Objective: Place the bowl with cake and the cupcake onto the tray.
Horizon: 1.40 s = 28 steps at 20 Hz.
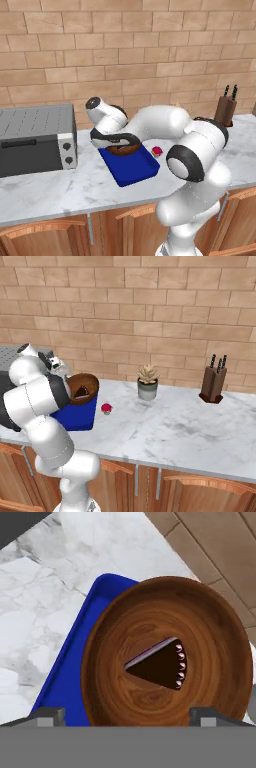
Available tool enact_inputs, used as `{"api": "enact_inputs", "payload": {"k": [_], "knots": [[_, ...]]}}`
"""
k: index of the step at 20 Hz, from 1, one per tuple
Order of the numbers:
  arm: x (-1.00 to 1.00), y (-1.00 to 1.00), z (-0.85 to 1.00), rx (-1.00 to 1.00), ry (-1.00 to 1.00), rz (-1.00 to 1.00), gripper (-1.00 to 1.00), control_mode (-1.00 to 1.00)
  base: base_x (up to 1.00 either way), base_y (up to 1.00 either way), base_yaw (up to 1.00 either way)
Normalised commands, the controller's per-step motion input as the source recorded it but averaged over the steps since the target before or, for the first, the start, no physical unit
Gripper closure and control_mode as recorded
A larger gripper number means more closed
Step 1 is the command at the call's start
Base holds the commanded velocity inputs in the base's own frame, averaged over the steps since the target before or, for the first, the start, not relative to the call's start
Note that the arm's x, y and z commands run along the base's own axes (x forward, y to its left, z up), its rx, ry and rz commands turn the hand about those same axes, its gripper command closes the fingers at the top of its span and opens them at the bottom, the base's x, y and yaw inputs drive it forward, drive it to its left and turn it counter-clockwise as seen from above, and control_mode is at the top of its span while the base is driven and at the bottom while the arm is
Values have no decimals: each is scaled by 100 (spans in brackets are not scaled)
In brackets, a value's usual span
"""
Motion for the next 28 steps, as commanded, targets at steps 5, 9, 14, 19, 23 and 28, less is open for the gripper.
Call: {"api": "enact_inputs", "payload": {"k": [5,9,14,19,23,28], "knots": [[-26,-61,41,17,4,-20,-100,-100,0,0,0],[-19,-86,3,19,3,-17,-100,-100,0,0,0],[-23,-95,-1,15,0,-13,-100,-100,0,0,0],[-19,-97,0,15,1,-12,-100,-100,0,0,0],[-9,-77,-14,7,4,-7,-100,-100,0,0,0],[0,-9,-7,0,1,0,-100,-100,0,0,0]]}}
